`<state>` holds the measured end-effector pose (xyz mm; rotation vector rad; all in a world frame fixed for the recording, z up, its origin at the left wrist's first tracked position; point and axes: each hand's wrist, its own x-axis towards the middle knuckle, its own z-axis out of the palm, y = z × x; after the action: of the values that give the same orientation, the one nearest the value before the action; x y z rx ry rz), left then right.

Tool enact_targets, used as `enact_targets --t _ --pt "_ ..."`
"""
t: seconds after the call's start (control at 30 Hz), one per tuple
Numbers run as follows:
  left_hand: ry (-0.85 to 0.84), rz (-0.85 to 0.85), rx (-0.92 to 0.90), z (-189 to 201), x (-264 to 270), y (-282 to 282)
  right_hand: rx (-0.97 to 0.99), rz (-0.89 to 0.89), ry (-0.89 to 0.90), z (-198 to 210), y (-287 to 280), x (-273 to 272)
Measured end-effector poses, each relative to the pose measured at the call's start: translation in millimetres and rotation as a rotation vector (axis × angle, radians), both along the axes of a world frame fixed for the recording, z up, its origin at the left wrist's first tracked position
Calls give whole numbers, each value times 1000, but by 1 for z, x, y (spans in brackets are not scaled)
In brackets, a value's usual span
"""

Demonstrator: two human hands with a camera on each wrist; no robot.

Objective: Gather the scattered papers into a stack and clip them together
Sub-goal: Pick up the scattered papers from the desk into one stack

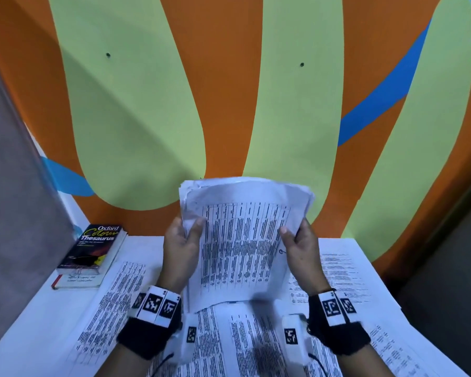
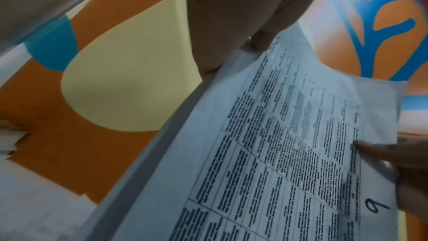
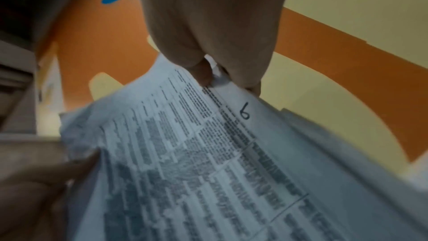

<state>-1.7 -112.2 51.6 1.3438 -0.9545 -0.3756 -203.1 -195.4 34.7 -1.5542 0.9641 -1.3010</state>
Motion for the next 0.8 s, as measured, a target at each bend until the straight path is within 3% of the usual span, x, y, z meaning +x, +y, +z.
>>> enact_targets --t 0.13,0.3,0.43,0.5,0.57,0.67,0.8 --pt "-36 -1 -11 7 2 -2 -90 -5 -58 18 2 0" --pt "18 -25 194 -20 -7 0 26 -6 156 -15 4 0" --pt "-2 47 103 -12 -7 1 -49 -18 126 -10 9 1" --pt "5 21 106 -18 0 -3 7 54 83 -8 7 1" --pt "40 -51 238 -30 4 -7 107 83 163 -13 3 3" --pt "70 -115 332 -40 9 -6 138 -12 190 -27 -1 8" --pt "66 -67 352 -33 20 0 86 -74 172 -36 0 20"
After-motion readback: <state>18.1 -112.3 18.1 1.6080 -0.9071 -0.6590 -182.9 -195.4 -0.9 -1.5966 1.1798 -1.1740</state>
